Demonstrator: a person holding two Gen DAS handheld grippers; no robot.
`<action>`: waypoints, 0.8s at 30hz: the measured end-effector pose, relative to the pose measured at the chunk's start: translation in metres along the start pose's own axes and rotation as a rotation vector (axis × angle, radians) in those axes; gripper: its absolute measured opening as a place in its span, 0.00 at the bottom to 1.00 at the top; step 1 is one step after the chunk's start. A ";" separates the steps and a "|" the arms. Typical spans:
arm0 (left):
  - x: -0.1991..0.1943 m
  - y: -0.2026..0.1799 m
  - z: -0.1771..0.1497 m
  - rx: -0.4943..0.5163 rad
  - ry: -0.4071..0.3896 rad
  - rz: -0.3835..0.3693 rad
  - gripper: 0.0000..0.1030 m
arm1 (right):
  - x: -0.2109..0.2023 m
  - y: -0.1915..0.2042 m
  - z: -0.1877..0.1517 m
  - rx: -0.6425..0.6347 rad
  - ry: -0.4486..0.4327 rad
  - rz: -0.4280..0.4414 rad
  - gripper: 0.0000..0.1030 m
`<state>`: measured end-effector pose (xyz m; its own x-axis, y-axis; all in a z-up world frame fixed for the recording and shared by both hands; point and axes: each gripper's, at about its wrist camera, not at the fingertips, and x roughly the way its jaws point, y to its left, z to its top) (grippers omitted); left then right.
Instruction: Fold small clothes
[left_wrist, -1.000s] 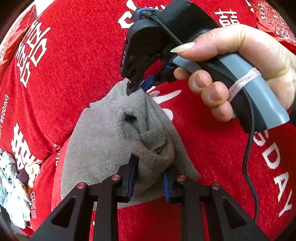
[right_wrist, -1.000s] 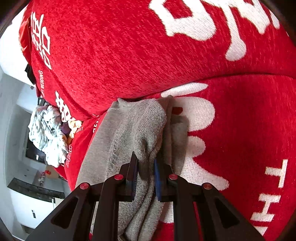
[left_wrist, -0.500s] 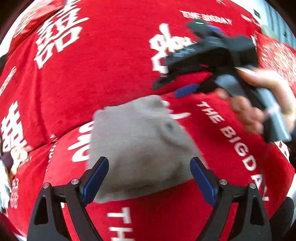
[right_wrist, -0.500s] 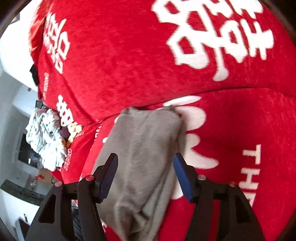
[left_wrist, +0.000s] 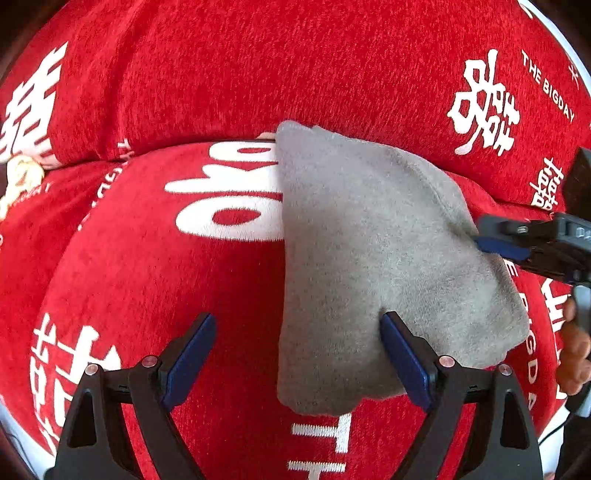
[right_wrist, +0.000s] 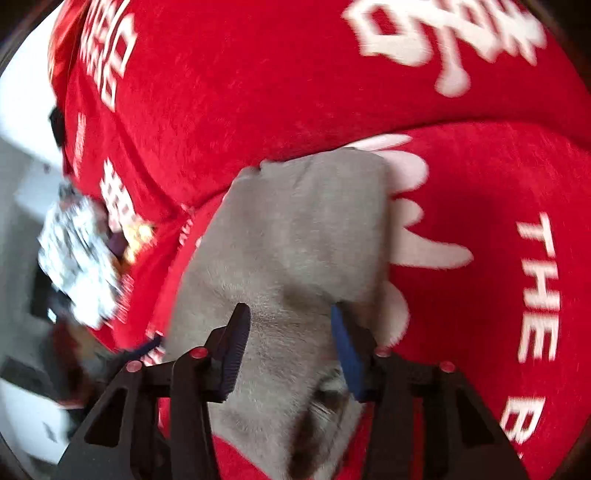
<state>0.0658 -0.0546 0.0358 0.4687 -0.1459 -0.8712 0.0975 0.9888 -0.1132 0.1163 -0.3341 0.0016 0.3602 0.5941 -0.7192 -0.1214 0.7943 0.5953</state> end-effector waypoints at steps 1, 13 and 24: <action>-0.002 0.001 0.000 0.000 -0.006 0.003 0.88 | -0.009 0.002 -0.005 -0.015 -0.018 -0.063 0.57; -0.017 0.033 -0.007 -0.067 -0.019 -0.035 0.88 | -0.008 0.046 -0.082 -0.181 -0.007 -0.197 0.17; -0.021 0.019 -0.011 0.029 -0.025 0.035 0.88 | -0.037 0.029 -0.090 -0.114 -0.064 -0.154 0.09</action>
<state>0.0482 -0.0319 0.0471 0.4944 -0.1119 -0.8620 0.1058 0.9921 -0.0681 0.0164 -0.3217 0.0135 0.4406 0.4584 -0.7719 -0.1626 0.8863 0.4335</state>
